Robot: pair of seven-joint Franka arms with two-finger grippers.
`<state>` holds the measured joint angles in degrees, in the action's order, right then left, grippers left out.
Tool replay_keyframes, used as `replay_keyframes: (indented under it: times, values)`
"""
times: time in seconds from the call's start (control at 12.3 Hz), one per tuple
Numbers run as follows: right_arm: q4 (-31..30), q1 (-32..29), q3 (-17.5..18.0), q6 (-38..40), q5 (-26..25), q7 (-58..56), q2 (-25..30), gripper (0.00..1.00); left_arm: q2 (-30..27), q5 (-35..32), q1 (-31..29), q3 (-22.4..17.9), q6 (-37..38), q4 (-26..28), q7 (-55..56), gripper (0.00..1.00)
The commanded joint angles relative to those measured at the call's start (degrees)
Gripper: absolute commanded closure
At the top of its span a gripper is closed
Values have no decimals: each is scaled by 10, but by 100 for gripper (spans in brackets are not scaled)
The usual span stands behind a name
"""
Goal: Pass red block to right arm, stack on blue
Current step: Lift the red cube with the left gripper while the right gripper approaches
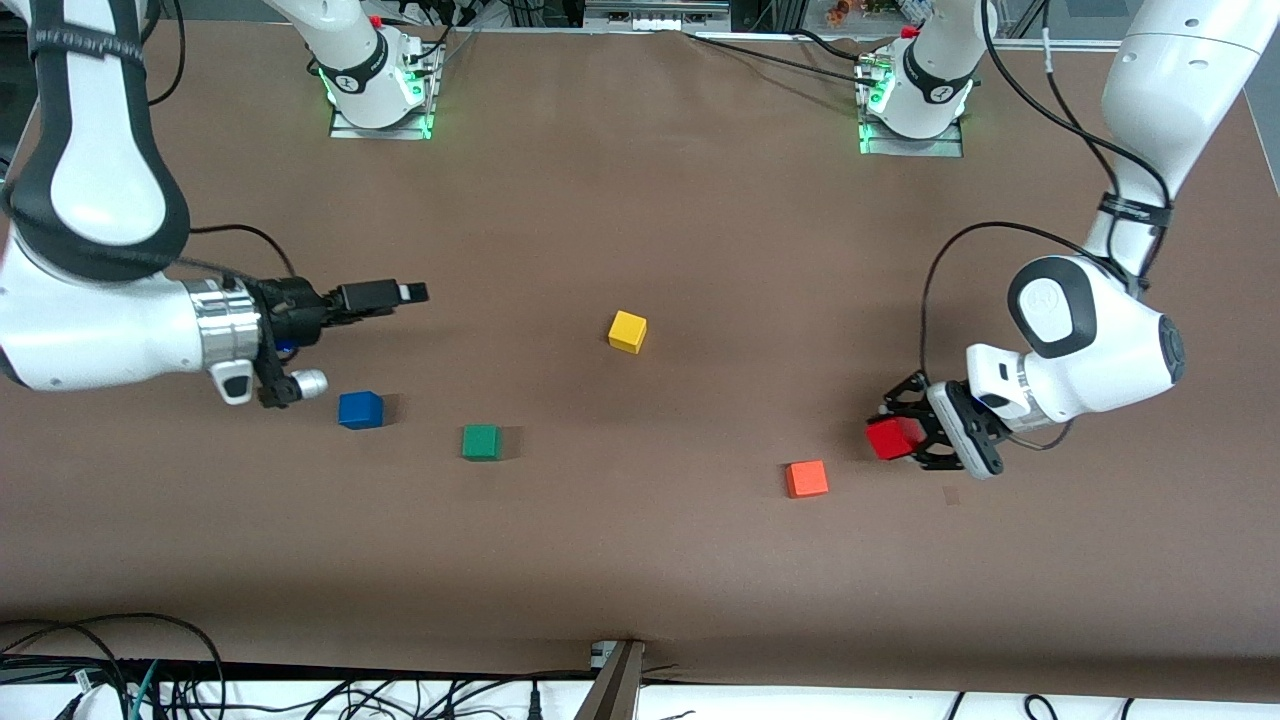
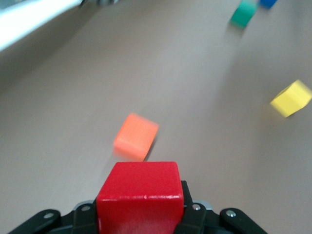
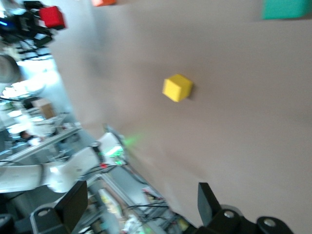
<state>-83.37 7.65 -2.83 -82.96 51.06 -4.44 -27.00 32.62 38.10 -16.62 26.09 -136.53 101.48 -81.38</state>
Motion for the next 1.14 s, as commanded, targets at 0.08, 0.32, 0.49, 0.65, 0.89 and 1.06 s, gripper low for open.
replay_keyframes:
  times: [0.08, 0.32, 0.49, 0.65, 0.89, 1.06]
  values:
    - [8, 17, 2, -24, 135, -5, -49, 0, 14, 188, -8, 46, 13, -8, -210, 100]
    - [7, 59, 2, -84, 225, -4, -75, 0, 27, 281, 1, 81, 46, -34, -288, 100]
    - [6, 80, 2, -119, 251, -6, -85, 0, 33, 343, 15, 95, 46, -36, -322, 100]
    - [5, 98, 2, -143, 287, -20, -93, 0, 40, 462, 57, 96, 43, -41, -398, 100]
    - [5, 119, 2, -173, 329, -35, -96, 0, 40, 655, 107, 95, 40, -44, -550, 100]
    - [5, 125, 2, -185, 342, -41, -100, 0, 46, 703, 143, 92, 34, -46, -578, 100]
